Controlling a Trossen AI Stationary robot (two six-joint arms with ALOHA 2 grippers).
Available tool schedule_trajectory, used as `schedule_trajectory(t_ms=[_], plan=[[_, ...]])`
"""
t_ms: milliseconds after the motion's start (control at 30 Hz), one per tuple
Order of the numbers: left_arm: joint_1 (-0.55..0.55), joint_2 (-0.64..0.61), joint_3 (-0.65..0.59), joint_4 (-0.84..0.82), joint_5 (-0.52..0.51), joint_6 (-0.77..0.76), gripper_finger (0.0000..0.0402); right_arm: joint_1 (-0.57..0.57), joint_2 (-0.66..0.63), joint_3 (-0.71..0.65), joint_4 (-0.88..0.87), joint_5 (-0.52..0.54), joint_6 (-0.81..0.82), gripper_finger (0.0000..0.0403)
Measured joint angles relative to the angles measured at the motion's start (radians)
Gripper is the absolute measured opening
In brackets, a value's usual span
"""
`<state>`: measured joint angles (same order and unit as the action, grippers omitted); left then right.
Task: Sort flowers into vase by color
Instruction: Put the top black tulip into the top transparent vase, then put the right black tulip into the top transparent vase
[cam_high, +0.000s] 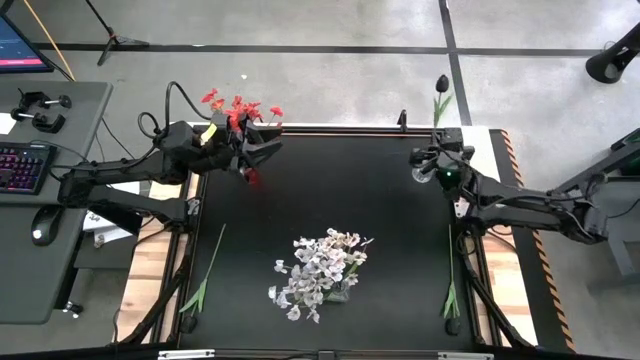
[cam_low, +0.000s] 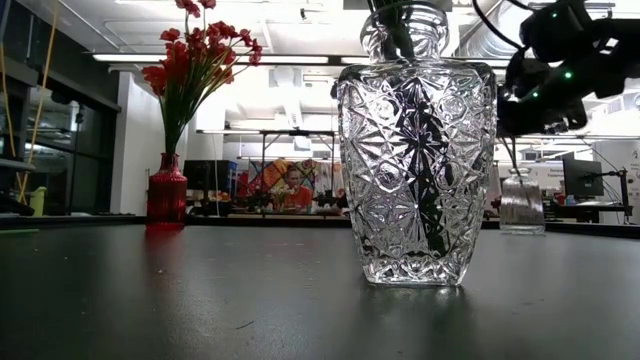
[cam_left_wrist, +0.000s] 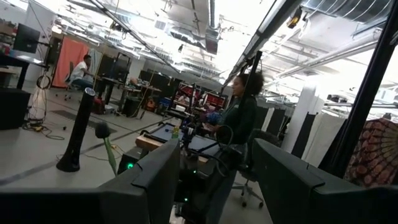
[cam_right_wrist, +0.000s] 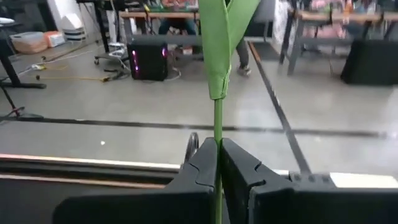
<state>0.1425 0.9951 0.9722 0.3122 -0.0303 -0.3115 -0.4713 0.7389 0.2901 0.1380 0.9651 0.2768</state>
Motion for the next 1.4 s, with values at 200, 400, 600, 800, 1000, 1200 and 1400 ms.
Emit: schedule_trajectory(t_ms=[200,400,600,800,1000,1200,1400], plan=[[0.0,0.0,0.0,0.0,0.0,0.0,0.0188,0.0,-0.033,0.001,-0.098,-0.098,0.133,0.0042],[0.0,0.0,0.0,-0.001,0.0,0.007,0.0188,0.0,-0.053,0.092,-0.353,-0.235,0.203,0.0134],[0.0,0.0,0.0,-0.002,0.0,0.018,0.0188,0.001,-0.054,0.29,-0.766,-0.364,0.19,0.0191],[0.0,0.0,0.0,-0.007,0.0,0.018,0.0188,0.001,-0.054,0.479,-1.07,-0.607,0.188,0.0197],[0.0,0.0,0.0,-0.034,0.0,0.018,0.0188,0.001,-0.054,0.567,-1.176,-1.033,0.193,0.0197],[0.0,0.0,0.0,-0.03,0.0,0.017,0.0188,0.029,-0.045,0.534,-1.181,-1.515,0.295,0.0197],[0.0,0.0,0.0,-0.031,0.001,0.018,0.0188,0.225,0.016,0.476,-1.314,-1.623,0.268,0.0197]])
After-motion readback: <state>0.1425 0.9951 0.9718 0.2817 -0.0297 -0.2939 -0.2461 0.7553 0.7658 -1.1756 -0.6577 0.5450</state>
